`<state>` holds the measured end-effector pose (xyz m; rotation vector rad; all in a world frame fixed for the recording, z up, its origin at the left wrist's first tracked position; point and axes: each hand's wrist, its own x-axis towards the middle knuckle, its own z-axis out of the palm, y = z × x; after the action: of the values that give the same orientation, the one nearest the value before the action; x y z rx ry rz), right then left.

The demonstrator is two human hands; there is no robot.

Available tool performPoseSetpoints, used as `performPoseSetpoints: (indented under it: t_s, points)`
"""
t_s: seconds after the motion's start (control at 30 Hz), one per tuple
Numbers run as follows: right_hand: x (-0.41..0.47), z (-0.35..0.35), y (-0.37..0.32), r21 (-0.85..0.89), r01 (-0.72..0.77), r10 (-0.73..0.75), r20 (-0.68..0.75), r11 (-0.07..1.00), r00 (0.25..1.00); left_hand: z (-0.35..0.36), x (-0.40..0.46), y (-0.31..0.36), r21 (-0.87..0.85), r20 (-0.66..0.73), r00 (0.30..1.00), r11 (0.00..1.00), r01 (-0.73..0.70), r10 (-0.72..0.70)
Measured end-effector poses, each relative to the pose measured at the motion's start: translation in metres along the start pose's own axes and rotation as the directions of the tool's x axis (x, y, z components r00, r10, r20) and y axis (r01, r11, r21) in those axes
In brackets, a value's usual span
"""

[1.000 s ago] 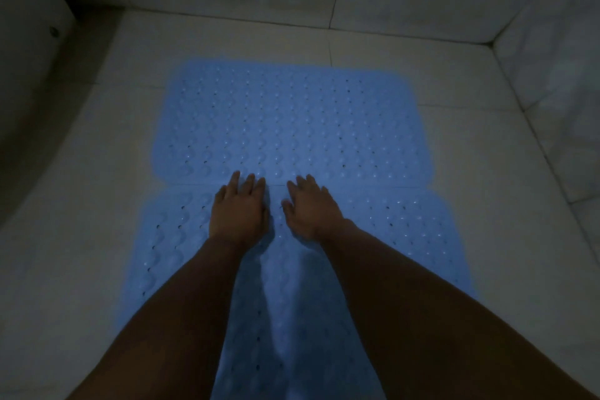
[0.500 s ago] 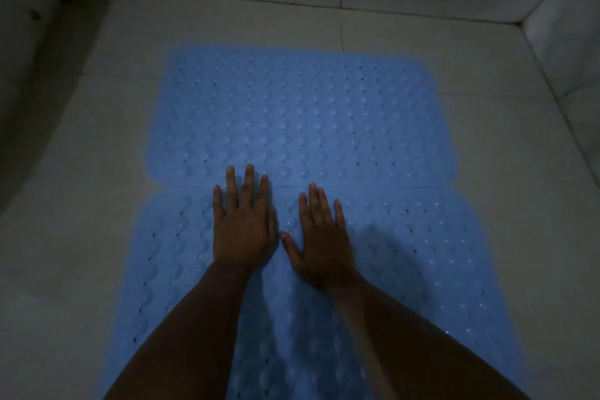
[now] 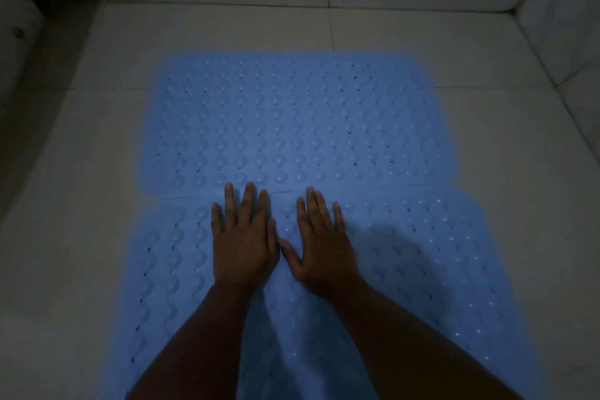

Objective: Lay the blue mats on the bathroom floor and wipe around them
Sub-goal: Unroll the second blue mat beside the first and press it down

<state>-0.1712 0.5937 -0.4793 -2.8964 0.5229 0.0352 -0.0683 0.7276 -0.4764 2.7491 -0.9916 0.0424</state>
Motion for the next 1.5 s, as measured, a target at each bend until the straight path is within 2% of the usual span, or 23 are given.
performPoseSetpoints:
  t_s: [0.1,0.13,0.23,0.3,0.37,0.47,0.53,0.67,0.77,0.9,1.07,1.3,1.43,1.5]
  points:
    - [-0.002,-0.003,0.001,0.056,-0.003,-0.001,0.079,0.998,0.997,-0.006,0.002,-0.002,0.021,-0.007,0.999,0.999,0.041,-0.041]
    - [0.002,-0.010,0.002,0.074,-0.003,-0.008,0.147,0.997,0.989,-0.009,0.005,-0.001,0.035,0.008,0.999,0.998,0.050,-0.051]
    - [0.037,-0.056,0.007,0.057,-0.016,-0.013,0.470,0.998,0.883,-0.026,0.013,0.007,0.066,0.073,0.995,0.996,0.064,-0.069]
    - [0.058,-0.105,0.012,-0.018,-0.028,0.033,0.537,0.999,0.843,-0.041,0.017,0.023,0.061,0.095,0.993,0.996,0.063,-0.068]
    - [0.068,-0.143,0.023,-0.040,-0.092,0.100,0.474,0.995,0.875,-0.052,0.020,0.042,0.057,0.129,0.988,0.996,0.075,-0.081]
    - [0.064,-0.170,0.057,0.047,-0.198,0.165,0.384,0.979,0.908,-0.051,0.023,0.072,0.042,0.172,0.980,0.995,0.094,-0.100]
    - [0.055,-0.173,0.083,0.073,-0.233,0.194,0.346,0.970,0.918,-0.045,0.021,0.093,0.023,0.187,0.980,0.998,0.065,-0.069]
    - [0.027,-0.162,0.119,0.125,-0.297,0.238,0.351,0.947,0.906,-0.030,0.016,0.130,-0.024,0.319,0.947,0.999,-0.024,0.031]
    - [0.006,-0.147,0.135,0.193,-0.304,0.238,0.304,0.933,0.922,-0.022,0.017,0.148,-0.046,0.346,0.934,0.996,-0.072,0.084]
    - [-0.005,-0.117,0.149,0.237,-0.260,0.226,0.160,0.936,0.961,0.007,0.014,0.163,-0.056,0.390,0.912,0.992,-0.116,0.129]
    - [0.008,-0.096,0.155,0.264,-0.187,0.189,0.020,0.946,0.982,0.037,0.001,0.161,-0.042,0.209,0.969,0.991,-0.127,0.133]
    - [0.022,-0.075,0.175,0.344,-0.166,0.249,-0.215,0.924,0.944,0.041,0.002,0.162,-0.039,0.170,0.976,0.990,-0.135,0.140]
    - [0.023,-0.076,0.181,0.351,-0.167,0.264,-0.249,0.921,0.932,0.038,0.009,0.164,-0.087,0.189,0.977,0.993,-0.085,0.101]
    - [0.025,-0.086,0.181,0.359,-0.189,0.264,-0.173,0.914,0.949,0.027,0.016,0.170,-0.107,0.292,0.954,0.994,-0.034,0.064]
